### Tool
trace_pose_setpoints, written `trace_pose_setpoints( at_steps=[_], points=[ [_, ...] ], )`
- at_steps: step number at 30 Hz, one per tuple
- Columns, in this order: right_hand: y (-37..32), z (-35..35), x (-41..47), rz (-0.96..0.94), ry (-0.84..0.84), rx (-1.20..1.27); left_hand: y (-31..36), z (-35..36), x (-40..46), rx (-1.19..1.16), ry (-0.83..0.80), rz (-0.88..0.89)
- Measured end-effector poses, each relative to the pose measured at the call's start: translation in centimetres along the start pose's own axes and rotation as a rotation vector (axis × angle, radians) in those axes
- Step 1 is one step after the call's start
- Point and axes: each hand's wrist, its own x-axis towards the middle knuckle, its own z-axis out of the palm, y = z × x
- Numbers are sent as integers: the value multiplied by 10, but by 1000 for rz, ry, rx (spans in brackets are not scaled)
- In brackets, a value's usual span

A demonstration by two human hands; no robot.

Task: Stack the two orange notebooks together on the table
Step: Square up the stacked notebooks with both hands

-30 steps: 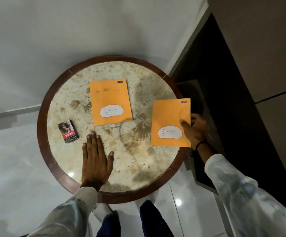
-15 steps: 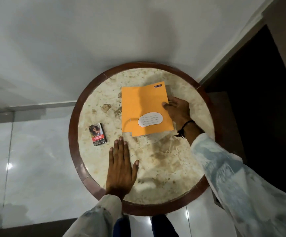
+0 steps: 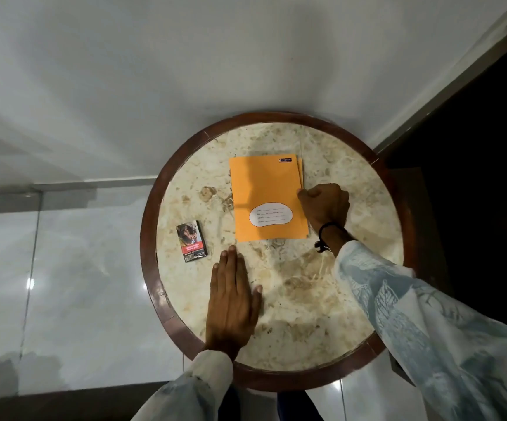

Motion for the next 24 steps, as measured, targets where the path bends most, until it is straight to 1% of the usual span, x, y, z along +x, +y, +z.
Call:
trace_pose_setpoints(
  at_steps=[2, 4, 5, 6, 8, 10, 12, 14, 15, 16, 19, 21, 24],
  points=[
    [2, 1, 1, -11, -38, -21, 9, -15, 23, -36, 139, -37],
    [0, 5, 4, 18, -75, -7, 17, -35, 63, -125, 237, -142],
    [-1, 7, 6, 43, -101, -6, 20, -46, 87, -214, 214, -216],
    [-3, 10, 8, 67, -132, -10, 25, -56, 111, -295, 146, -296],
    [-5, 14, 12, 131, -201, 10, 34, -69, 149, -377, 9, -437],
    [-7, 13, 14, 241, -279, 74, 38, -77, 171, -482, -87, -587],
    [-9, 10, 19, 340, -354, 177, 33, -86, 182, -707, -129, -709],
    [-10, 6, 25, 397, -431, 329, 26, -94, 187, -1005, -171, -739],
    [-13, 2, 27, 396, -458, 391, 24, -98, 189, -1103, -194, -725],
    [-17, -2, 29, 366, -473, 440, 22, -102, 191, -1152, -198, -678],
    [-32, -17, 30, 234, -454, 534, 13, -114, 192, -1171, -166, -434],
    [-40, -28, 34, 83, -393, 509, 5, -118, 190, -1194, -133, -302],
    [-44, -36, 33, -218, -320, 399, -6, -118, 187, -1155, -91, -171]
  ],
)
